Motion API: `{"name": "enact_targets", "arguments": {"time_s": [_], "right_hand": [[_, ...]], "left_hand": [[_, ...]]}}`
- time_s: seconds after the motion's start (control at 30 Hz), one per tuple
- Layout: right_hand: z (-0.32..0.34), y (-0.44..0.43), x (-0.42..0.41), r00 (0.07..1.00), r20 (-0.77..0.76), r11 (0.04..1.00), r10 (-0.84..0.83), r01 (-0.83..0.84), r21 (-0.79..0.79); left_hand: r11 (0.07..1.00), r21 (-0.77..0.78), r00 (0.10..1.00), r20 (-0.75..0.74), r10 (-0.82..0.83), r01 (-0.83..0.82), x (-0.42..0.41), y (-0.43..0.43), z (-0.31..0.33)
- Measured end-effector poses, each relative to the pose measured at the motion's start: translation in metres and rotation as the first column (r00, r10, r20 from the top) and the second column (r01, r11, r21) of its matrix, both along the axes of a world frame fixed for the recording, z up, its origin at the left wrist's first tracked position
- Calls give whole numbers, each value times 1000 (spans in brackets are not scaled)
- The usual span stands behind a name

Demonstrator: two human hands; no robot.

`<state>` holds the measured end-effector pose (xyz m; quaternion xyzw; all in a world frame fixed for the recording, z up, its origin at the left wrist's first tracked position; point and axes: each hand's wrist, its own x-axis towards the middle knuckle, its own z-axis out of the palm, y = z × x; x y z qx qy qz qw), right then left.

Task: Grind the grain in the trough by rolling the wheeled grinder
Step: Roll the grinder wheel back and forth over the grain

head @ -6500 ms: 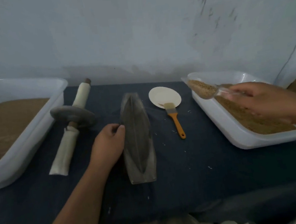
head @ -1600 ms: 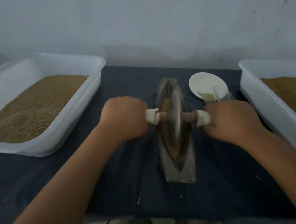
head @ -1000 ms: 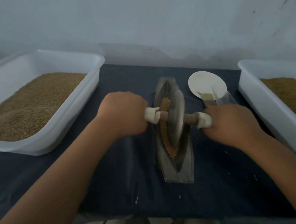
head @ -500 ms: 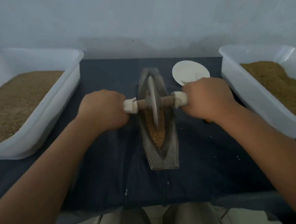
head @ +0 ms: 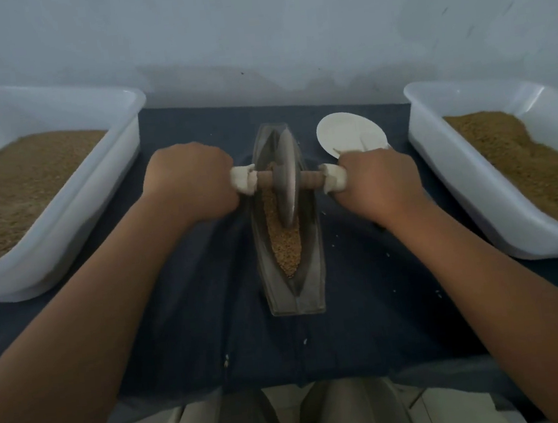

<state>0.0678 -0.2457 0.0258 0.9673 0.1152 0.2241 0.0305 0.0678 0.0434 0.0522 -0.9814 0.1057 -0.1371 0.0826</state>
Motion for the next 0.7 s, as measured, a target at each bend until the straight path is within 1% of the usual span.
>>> {"name": "enact_targets", "arguments": {"time_s": [0.07,0.13,0.2,0.27,0.37,0.47,0.53,0.6,0.7], "right_hand": [[4,-4,-21,998,25,999,51,-50,-14],[9,-11,-40,992,-23,992,125,-126,-12],[11,-16,-52,986,-90,989,142,-144,-15],[12,-15,-49,992,-68,991,110,-115,-74],[18,2,-18,1000,5,992,17,-16,-125],[29,16,11,1000,-24,991,-8,4,-136],[30,15,12,999,-44,993,-7,2,-121],[27,7,-2,995,-98,996,15,-24,-90],[19,-10,-40,980,-184,995,81,-91,-46]], "left_hand": [[999,10,999,-7,-35,35,-14,7,-3],[996,34,997,15,-79,78,-30,15,-9],[993,59,991,73,-110,106,-39,19,-15],[997,20,994,79,-81,80,-33,19,-21],[995,-102,1000,0,12,-12,-10,15,-23],[986,-157,998,-5,61,-61,6,10,-19],[989,-136,998,-20,52,-54,6,7,-15],[997,-79,999,-26,18,-20,-7,11,-13],[994,84,993,91,-74,66,-37,18,-15]]}}
